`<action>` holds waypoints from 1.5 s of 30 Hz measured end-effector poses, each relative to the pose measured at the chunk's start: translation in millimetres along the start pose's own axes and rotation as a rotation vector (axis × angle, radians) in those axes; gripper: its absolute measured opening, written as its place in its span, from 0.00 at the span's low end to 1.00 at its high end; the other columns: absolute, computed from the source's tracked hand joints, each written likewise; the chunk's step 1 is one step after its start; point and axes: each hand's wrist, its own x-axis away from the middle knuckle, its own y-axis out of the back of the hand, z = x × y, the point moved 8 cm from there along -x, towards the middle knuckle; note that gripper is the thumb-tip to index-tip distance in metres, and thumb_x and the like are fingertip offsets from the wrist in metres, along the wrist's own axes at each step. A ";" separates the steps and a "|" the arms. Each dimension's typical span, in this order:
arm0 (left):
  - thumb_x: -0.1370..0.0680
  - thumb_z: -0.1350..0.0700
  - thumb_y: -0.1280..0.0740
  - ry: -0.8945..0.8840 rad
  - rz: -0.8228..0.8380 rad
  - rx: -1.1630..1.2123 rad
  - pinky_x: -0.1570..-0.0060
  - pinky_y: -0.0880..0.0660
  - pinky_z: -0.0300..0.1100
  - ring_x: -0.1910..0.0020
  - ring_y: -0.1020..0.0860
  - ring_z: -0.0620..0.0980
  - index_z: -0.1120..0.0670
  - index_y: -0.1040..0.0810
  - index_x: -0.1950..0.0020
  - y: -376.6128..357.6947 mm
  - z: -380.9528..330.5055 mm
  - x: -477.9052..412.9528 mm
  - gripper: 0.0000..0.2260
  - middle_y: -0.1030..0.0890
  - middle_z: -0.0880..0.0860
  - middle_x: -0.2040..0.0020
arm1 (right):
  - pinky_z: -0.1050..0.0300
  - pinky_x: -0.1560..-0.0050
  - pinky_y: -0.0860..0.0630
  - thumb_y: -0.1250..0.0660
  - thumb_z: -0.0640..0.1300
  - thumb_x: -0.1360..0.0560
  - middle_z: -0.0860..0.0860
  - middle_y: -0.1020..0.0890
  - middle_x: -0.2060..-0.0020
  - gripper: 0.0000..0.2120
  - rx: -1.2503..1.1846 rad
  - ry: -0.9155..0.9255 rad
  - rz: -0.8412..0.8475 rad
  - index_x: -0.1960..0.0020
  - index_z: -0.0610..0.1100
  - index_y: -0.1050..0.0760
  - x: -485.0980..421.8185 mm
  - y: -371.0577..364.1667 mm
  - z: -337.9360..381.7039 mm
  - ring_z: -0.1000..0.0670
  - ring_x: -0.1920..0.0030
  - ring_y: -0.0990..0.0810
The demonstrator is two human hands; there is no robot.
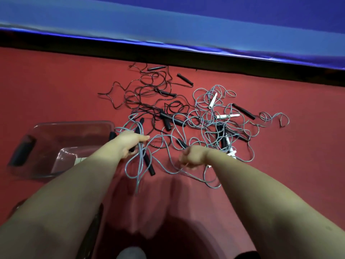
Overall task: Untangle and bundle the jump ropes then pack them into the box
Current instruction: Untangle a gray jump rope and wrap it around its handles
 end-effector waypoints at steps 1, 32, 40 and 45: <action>0.34 0.53 0.23 -0.021 -0.017 -0.076 0.52 0.26 0.44 0.55 0.20 0.52 0.59 0.23 0.49 2.8 -2.0 -2.6 0.18 0.20 0.58 0.51 | 0.64 0.69 0.29 0.41 0.40 0.21 0.42 0.20 0.59 0.11 0.113 0.062 0.014 0.50 0.35 0.22 -8.6 -14.4 12.9 0.50 0.69 0.23; 0.20 0.59 0.38 0.190 0.216 -1.021 0.82 0.41 0.30 0.82 0.37 0.43 0.55 0.27 0.47 8.5 -56.9 18.6 0.03 0.31 0.51 0.75 | 0.55 0.50 0.31 0.39 0.46 0.23 0.40 0.21 0.47 0.12 0.226 0.193 -0.296 0.43 0.40 0.33 -43.5 -24.8 51.6 0.42 0.46 0.23; 0.27 0.63 0.28 -0.447 -0.045 -0.767 0.67 0.33 0.38 0.72 0.31 0.50 0.58 0.18 0.50 -11.4 -176.0 104.5 0.07 0.25 0.54 0.72 | 0.62 0.68 0.33 0.37 0.49 0.23 0.54 0.27 0.69 0.07 -0.591 0.474 -0.904 0.59 0.49 0.29 121.6 156.1 70.5 0.56 0.69 0.30; 0.26 0.70 0.34 -0.596 0.046 -0.496 0.64 0.33 0.41 0.69 0.29 0.51 0.59 0.20 0.53 -20.6 -211.9 172.9 0.08 0.23 0.59 0.63 | 0.50 0.49 0.26 0.44 0.50 0.19 0.53 0.25 0.64 0.07 -0.547 0.694 -1.032 0.56 0.51 0.34 217.6 195.1 103.0 0.48 0.57 0.23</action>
